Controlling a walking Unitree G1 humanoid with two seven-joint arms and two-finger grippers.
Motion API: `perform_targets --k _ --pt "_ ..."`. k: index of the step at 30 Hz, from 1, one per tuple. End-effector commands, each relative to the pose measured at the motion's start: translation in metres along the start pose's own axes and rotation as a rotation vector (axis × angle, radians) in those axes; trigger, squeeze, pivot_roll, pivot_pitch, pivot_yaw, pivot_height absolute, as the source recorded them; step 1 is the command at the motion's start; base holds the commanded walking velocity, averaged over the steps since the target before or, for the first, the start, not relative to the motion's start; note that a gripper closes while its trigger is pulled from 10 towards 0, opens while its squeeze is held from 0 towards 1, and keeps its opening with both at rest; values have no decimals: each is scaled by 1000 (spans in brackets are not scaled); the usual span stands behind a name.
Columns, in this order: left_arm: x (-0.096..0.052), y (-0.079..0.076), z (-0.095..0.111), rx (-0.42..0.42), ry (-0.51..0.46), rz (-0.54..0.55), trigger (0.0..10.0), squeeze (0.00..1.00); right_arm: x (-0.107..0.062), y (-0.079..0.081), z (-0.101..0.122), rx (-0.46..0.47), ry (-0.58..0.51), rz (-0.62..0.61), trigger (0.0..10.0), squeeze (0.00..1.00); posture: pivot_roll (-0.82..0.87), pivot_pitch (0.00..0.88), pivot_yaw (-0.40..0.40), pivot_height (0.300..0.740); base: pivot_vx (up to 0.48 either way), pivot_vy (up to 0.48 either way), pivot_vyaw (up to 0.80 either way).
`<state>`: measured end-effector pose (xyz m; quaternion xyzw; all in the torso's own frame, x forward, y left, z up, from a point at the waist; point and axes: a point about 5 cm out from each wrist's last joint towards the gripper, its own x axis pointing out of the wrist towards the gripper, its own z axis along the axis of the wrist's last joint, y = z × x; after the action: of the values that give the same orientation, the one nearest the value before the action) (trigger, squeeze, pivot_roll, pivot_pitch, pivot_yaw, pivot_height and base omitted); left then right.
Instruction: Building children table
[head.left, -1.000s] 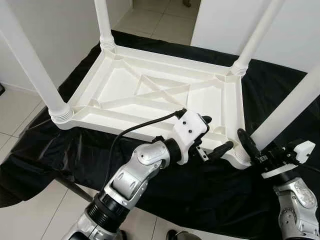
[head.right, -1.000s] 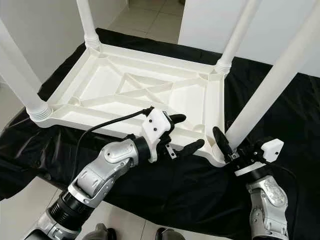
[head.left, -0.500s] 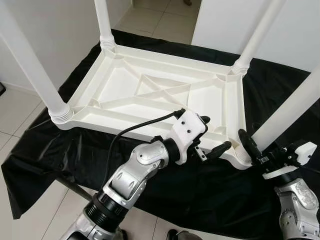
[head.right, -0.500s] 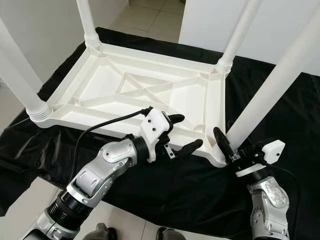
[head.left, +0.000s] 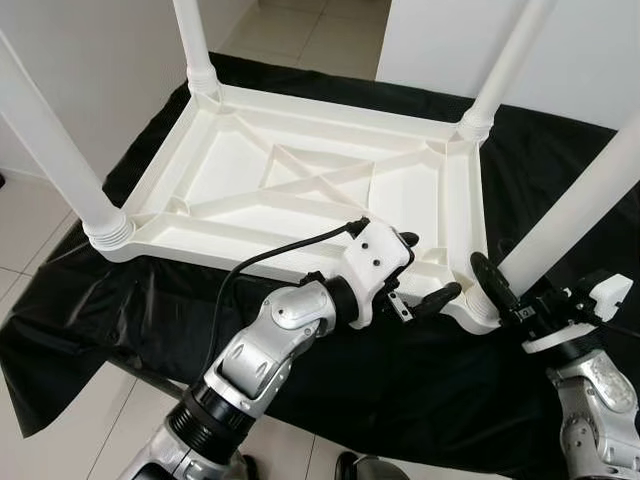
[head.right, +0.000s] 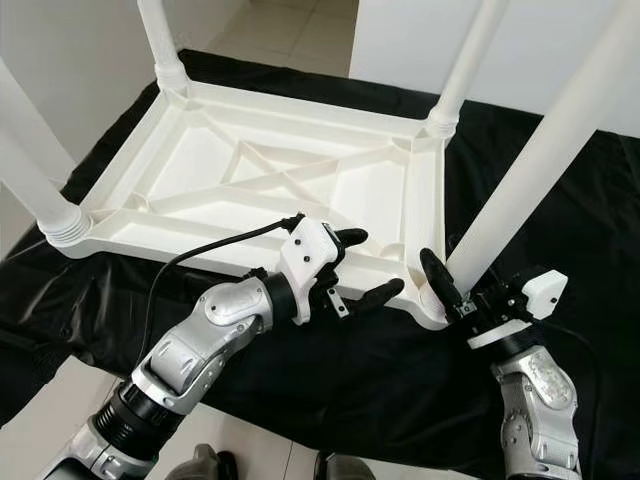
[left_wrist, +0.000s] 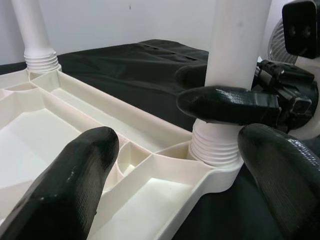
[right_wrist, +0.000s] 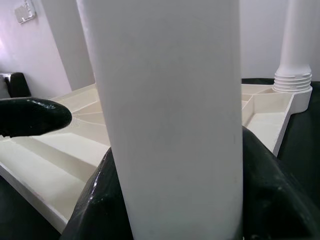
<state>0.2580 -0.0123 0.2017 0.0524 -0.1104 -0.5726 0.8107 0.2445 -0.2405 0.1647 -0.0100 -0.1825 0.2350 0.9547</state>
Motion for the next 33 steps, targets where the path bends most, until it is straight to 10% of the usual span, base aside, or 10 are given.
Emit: perform_targets --k 1,14,33 --pt "1 -6 1 7 -4 -67 10000 0 6 10 -6 109 -15 32 10000 0 46 163 23 740 0 0 0" --pt "2 -5 2 6 -6 -63 10000 0 -18 13 -15 135 213 368 10000 0 52 169 30 740 0 0 0" --pt "2 -2 3 8 -8 -46 10000 0 10 -23 15 302 7 239 10000 0 58 172 17 740 0 0 0"
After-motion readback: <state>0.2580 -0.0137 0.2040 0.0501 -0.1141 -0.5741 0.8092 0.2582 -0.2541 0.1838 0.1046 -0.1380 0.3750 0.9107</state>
